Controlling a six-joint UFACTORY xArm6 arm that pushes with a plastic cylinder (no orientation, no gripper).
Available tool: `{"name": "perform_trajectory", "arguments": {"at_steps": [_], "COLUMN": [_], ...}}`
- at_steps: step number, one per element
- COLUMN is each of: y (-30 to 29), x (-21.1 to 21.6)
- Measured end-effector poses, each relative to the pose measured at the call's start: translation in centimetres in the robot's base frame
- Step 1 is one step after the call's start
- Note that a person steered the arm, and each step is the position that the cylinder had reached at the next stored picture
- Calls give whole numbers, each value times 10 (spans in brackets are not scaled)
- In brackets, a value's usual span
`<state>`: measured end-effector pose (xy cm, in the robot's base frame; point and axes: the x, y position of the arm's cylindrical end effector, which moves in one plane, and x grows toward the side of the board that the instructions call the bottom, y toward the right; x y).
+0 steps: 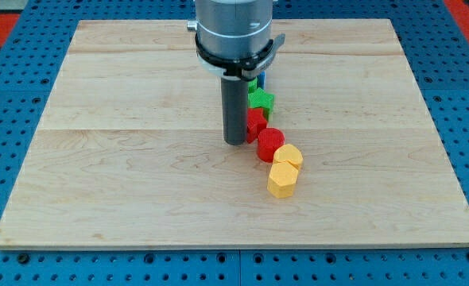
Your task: Push red star along with green star slightly right
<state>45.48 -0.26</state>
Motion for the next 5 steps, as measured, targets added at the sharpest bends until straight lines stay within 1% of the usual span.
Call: {"name": "perform_trajectory", "arguments": {"at_steps": [1, 4, 5], "y": [-8, 100, 104], "x": [-5, -60, -69]}}
